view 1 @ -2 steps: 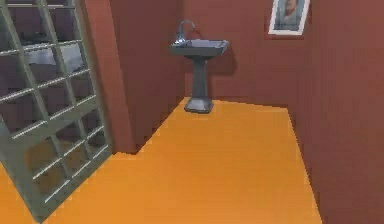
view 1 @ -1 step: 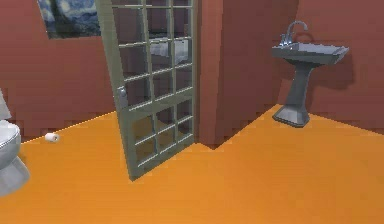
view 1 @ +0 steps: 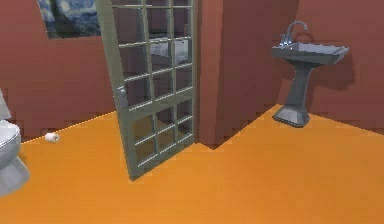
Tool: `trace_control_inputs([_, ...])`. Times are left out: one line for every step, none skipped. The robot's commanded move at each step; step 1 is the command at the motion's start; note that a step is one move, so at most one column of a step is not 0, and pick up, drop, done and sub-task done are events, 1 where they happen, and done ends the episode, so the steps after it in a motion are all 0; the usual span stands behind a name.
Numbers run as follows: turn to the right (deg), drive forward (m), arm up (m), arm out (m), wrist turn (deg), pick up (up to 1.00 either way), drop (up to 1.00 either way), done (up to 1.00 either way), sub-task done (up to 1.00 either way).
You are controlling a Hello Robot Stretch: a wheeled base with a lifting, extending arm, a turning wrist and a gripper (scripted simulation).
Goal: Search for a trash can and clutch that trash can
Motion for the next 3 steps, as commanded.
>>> trace_control_inputs([0.0, 0.00, 0.00, 0.24, 0.0, 0.00, 0.00, 0.00, 0.00])
trace_control_inputs([0.0, 0.00, 0.00, 0.00, 45.0, 0.00, 0.00, 0.00, 0.00])
trace_control_inputs([0.0, 0.00, 0.00, 0.00, 45.0, 0.00, 0.00, 0.00, 0.00])
